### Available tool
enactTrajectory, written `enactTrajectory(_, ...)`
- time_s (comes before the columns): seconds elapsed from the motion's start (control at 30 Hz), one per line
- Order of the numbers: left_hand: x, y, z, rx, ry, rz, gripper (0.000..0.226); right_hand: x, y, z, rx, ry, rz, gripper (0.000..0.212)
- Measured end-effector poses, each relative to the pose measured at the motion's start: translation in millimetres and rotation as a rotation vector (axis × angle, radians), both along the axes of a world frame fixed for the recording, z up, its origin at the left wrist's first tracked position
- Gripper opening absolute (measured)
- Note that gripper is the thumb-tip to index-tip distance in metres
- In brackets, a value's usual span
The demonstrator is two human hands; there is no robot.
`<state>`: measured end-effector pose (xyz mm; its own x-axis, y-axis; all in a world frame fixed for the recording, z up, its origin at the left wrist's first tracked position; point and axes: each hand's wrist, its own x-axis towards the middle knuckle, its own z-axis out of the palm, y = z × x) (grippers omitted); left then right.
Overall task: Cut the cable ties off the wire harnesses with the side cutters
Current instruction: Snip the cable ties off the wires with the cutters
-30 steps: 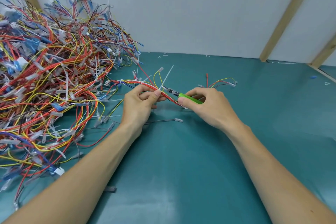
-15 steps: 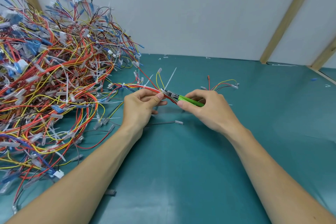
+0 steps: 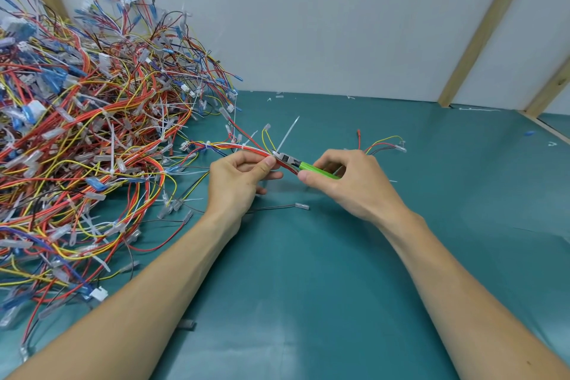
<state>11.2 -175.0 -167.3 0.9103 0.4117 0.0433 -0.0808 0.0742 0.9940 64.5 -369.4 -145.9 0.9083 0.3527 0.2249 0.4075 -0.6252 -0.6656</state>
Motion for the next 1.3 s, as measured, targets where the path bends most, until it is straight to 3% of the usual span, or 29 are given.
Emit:
enactTrajectory(0.27,-1,0,0,-0.004,0.005,0.012,0.011,-2,5,-1,-0.01,-0.076,-0.025,0.06)
enactTrajectory(0.7,-2,-1,1,-0.023,-0.011,0.009,0.009,-1,4,1,0.059,0.001,-0.01,0.051)
enactTrajectory(0.93,0,0,2,-0.024,-0.013,0.0,0.008,-9,12,2,0.308,0.122,-0.129,0.07)
enactTrajectory(1.0,0,0,2,-0.022,-0.014,-0.009,0.008,-8,10,5,0.414,0.188,-0.145,0.064)
enactTrajectory(1.13,-1,0,3,-0.024,-0.02,-0.01,0.008,-3,10,-2,0.445,0.272,-0.123,0.014)
enactTrajectory(1.3,-1,3,6,-0.044,-0.009,-0.026,0.012,2,8,-6,0.342,0.243,-0.156,0.019)
